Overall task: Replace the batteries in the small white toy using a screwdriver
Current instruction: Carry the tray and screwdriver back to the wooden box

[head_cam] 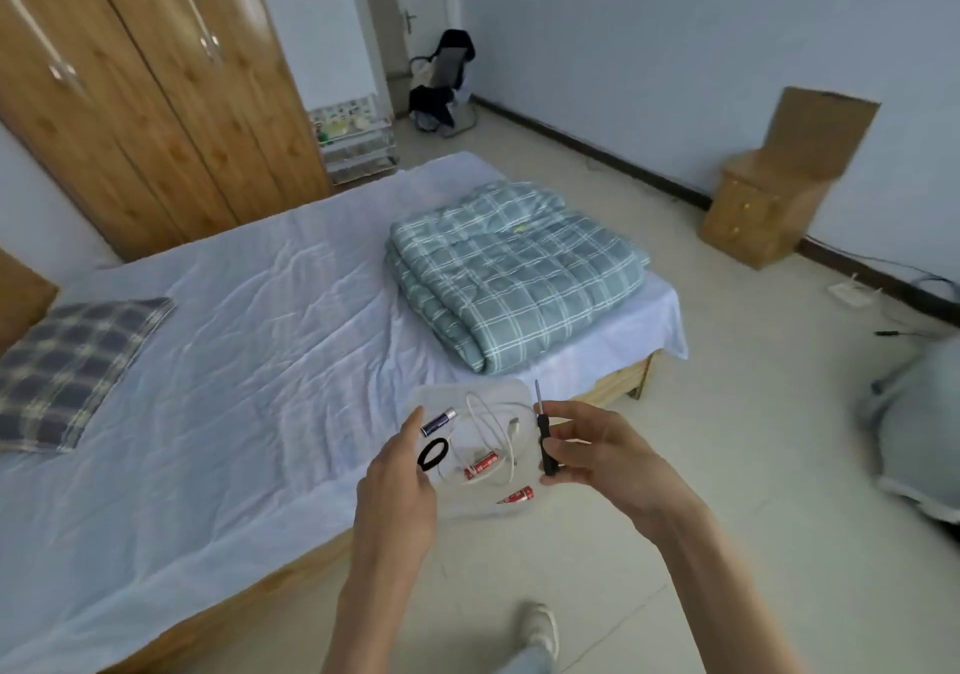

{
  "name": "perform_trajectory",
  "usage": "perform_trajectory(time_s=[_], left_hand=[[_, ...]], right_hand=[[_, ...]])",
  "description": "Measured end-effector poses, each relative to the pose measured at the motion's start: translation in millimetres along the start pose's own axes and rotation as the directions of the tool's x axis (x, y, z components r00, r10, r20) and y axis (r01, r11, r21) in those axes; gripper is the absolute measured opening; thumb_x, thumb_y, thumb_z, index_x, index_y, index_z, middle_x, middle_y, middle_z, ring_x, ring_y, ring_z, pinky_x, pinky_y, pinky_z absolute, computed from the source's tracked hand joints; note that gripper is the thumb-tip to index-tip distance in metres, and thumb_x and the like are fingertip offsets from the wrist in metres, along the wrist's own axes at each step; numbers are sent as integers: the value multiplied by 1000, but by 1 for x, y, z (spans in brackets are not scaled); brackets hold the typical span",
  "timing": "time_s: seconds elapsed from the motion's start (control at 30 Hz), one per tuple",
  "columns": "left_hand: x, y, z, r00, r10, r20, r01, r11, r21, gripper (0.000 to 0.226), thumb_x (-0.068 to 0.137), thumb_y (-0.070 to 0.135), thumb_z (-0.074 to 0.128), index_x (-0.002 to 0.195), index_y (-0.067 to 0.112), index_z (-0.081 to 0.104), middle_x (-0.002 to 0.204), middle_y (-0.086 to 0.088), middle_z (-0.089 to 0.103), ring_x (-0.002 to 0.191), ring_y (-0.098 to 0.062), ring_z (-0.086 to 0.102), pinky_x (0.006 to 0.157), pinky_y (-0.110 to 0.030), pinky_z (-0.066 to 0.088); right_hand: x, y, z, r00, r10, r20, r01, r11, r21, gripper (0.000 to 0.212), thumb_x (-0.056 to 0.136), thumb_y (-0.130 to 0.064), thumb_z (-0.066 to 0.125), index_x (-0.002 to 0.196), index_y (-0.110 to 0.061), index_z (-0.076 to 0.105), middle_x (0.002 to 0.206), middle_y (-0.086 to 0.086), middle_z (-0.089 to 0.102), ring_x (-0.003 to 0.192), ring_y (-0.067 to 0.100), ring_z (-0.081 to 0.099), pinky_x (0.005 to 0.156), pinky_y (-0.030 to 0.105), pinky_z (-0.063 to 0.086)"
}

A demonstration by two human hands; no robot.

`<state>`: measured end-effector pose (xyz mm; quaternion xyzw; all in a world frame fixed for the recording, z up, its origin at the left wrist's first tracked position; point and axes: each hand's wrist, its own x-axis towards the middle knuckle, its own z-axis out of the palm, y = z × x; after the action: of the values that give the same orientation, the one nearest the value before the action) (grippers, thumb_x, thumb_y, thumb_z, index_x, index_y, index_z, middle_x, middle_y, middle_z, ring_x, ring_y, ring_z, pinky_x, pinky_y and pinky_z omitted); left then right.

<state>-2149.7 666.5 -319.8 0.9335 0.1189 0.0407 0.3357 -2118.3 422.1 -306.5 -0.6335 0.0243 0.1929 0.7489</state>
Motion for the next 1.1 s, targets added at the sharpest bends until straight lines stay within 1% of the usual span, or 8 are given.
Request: perform_trajectory(time_s=[0.13,0.3,0.43,0.6,0.7,0.8,0.93,1.1], left_hand=[[87,54,47,991,104,90,-104,995,0,71,104,0,42,161,41,33,134,-4,66,121,-28,60,100,-49,53],[166,132,98,955,247,163,-244,969,-42,74,102,-4,45,161,39,36,145,1,61,126,-25,57,101,-42,49],[208,184,142,922,330,200,-321,944,-77,75,101,-7,49,161,37,38,152,5,59,134,-23,58,103,-39,50],[247,245,200,908,348,232,-336,938,-89,75,103,-1,51,160,45,35,137,-5,67,116,-31,63,94,-52,53],[276,293,243,901,377,215,-365,926,-94,75,104,1,51,161,45,32,139,-3,66,118,-28,63,95,-50,53],[299,351,282,899,385,208,-379,923,-66,73,105,2,49,162,43,32,146,-1,62,127,-25,58,97,-41,51],[333,429,329,892,398,215,-379,917,-128,75,104,2,52,161,46,33,124,-11,70,110,-31,65,89,-46,53],[353,508,380,867,449,215,-435,894,-110,73,103,-1,50,161,42,37,147,0,62,126,-25,59,97,-41,50]], right_hand=[[40,-35,-61,986,-33,-163,37,999,24,33,100,8,64,124,-13,75,90,11,72,82,27,72,86,41,65],[71,-62,-130,931,-103,-351,144,985,94,35,101,6,63,127,-13,75,96,17,70,86,30,71,85,38,64],[82,-67,-181,911,-44,-410,146,965,219,36,100,5,65,129,-12,75,103,20,70,89,32,72,85,39,63],[113,-91,-260,884,-71,-463,196,953,229,36,100,6,64,124,-16,79,97,15,69,87,30,71,84,40,63],[145,-112,-317,882,-100,-460,234,941,244,35,100,6,65,123,-16,79,98,17,69,88,30,70,84,40,62],[169,-137,-379,889,-98,-447,213,953,215,35,100,8,63,122,-14,80,99,19,69,87,32,70,83,39,63],[185,-178,-465,844,-147,-516,279,942,188,36,99,6,65,123,-17,79,98,16,70,87,30,72,85,41,63],[197,-197,-544,821,-122,-558,298,925,236,34,99,8,64,124,-12,78,95,17,71,85,29,72,81,38,63]])
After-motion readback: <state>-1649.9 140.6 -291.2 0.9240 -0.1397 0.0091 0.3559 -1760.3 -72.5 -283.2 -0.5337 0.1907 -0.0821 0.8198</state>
